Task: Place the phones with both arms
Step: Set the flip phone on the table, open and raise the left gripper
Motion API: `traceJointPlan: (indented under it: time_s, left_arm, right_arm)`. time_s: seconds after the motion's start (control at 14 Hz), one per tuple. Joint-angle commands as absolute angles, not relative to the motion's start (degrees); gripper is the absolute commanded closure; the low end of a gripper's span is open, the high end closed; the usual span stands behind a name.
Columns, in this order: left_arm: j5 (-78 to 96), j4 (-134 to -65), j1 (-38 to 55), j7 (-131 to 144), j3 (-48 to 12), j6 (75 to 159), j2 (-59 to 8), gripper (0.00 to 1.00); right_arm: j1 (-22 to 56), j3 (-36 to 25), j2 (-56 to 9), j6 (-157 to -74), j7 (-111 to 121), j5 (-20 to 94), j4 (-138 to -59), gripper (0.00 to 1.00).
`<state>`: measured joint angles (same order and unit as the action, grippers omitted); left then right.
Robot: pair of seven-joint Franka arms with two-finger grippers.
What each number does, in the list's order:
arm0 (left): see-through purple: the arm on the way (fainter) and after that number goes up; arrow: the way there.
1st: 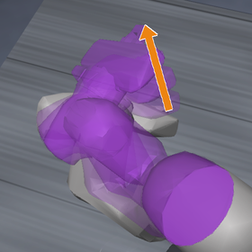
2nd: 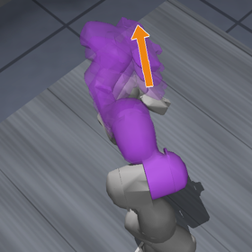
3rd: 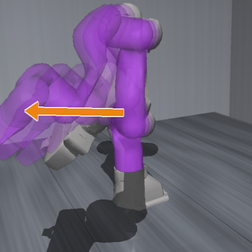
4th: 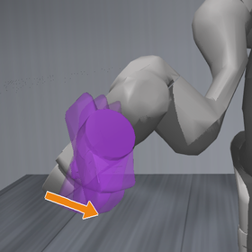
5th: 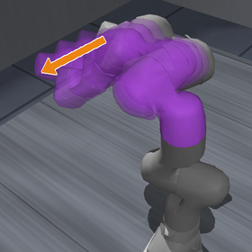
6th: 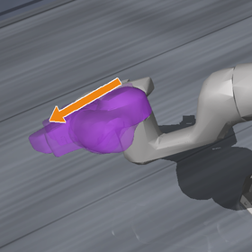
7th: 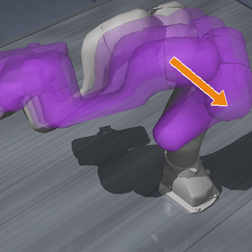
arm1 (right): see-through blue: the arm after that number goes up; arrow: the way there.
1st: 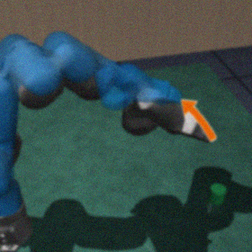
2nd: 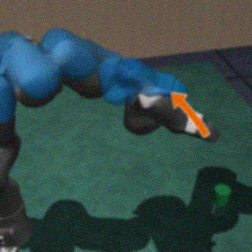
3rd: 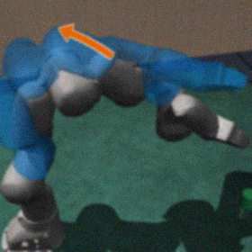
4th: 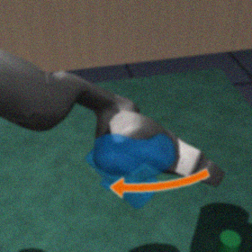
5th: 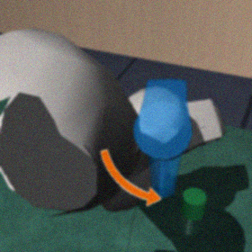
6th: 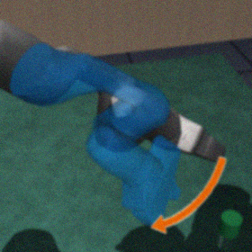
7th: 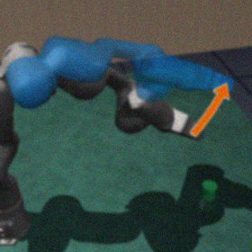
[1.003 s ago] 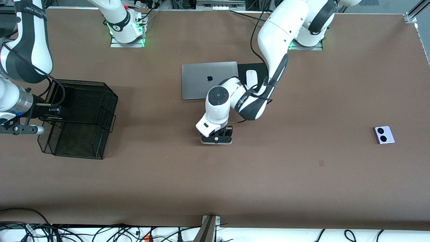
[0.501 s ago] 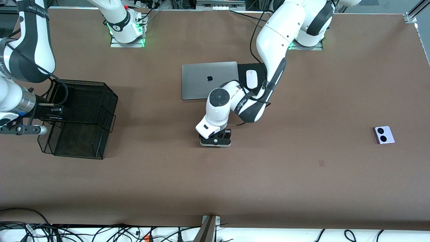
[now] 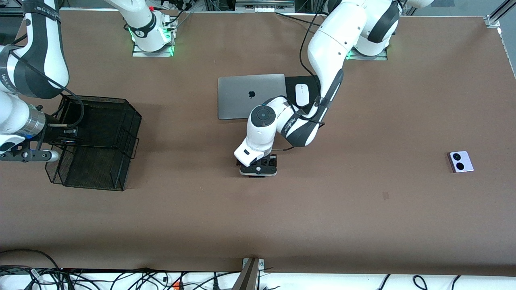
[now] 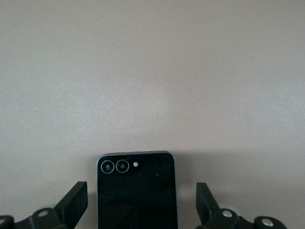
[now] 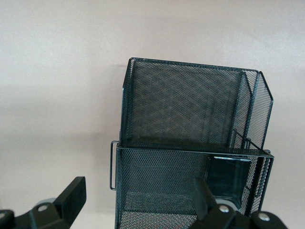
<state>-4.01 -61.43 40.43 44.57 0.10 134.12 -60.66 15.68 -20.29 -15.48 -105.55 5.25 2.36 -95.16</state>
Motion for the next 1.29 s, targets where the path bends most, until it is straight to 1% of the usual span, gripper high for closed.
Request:
traceJointPlan:
  time_s: [0.0,0.21,0.43,0.57,0.64,0.79,0.93,1.0,1.15,1.22]
  left_arm:
    - [-4.57,-59.85,39.91,45.35,0.53,132.9,-60.56,0.0]
    - [-5.18,-60.12,37.54,44.74,0.53,127.46,-57.49,0.0]
    - [-5.19,-61.25,36.39,43.86,0.53,126.56,-56.34,0.0]
    - [-5.27,-63.79,34.9,41.68,0.62,125.78,-54.07,0.0]
    - [-5.19,-65.11,33.76,38.88,0.53,124.03,-52.49,0.0]
    - [-5.1,-66.18,31.65,34.38,0.35,120.25,-50.19,0.0]
    - [-5.1,-66.88,30.24,31.31,0.44,116.04,-48.53,0.0]
    - [-5.18,-67.84,29.63,29.2,0.44,113.41,-47.12,0.0]
    - [-5.27,-70.21,28.39,25.68,0.53,111.54,-44.66,0.0]
    - [-5.36,-71.62,28.04,24.27,0.7,111.19,-43.6,0.0]
  right_arm:
    - [15.82,-20.48,-15.64,-104.24,5.27,3.52,-93.96,0.01]
    - [16.0,-20.48,-15.64,-103.98,5.19,3.52,-93.96,0.01]
    - [16.43,-20.48,-15.56,-103.89,5.1,3.52,-93.96,0.01]
    - [16.87,-20.48,-15.47,-103.54,5.01,3.52,-93.96,0.01]
    - [17.4,-20.48,-15.38,-103.27,4.92,3.52,-93.96,0.01]
    - [19.41,-20.48,-15.29,-103.18,1.34,3.6,-93.96,0.01]
    - [23.18,-20.48,-15.29,-103.27,-3.93,4.04,-93.43,0.01]
    - [25.38,-20.48,-15.47,-103.27,-6.04,5.96,-92.82,0.01]
    - [28.64,-20.48,-16.52,-104.23,-9.22,9.91,-92.46,0.0]
    - [30.74,-20.48,-18.09,-106.33,-9.49,12.02,-92.37,0.01]
